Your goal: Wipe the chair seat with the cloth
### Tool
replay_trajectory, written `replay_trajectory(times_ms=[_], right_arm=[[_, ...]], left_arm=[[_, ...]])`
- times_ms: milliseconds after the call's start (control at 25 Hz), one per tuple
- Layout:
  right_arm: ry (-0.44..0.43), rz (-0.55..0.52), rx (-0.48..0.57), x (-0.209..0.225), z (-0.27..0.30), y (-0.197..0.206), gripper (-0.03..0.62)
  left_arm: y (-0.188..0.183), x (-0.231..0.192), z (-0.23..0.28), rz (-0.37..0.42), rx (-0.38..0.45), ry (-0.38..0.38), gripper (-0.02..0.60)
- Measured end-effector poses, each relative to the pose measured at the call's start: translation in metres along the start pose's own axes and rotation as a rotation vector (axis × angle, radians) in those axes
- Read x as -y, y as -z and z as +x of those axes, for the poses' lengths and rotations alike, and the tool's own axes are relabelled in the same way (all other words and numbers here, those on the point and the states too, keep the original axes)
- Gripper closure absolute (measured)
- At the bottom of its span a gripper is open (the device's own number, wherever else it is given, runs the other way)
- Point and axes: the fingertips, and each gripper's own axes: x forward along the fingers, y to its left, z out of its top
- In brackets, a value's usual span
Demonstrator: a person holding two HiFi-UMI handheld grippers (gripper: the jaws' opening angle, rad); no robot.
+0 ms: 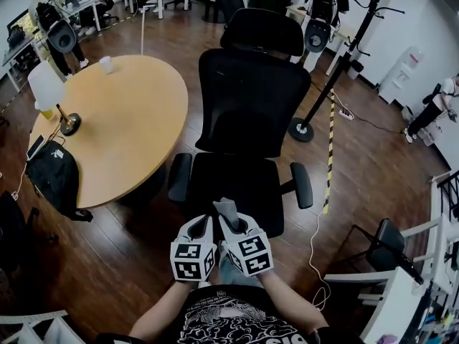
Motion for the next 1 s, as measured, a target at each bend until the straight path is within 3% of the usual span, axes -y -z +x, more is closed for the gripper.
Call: replay_trajectory(times_ms=[520,1000], right_arm=[[-0.140,-0.100,-0.083,0.102,0.124,-0.014,0.579],[-0.257,-0.192,-0.169,0.186,0.263,0.032,0.579]], left_arm=[[-0.033,-0.042,0.137,-0.050,-0.068,-0.068,0.578],[-0.020,-0.081,0.260,-0.127,-0.164,-0.101,0.578]])
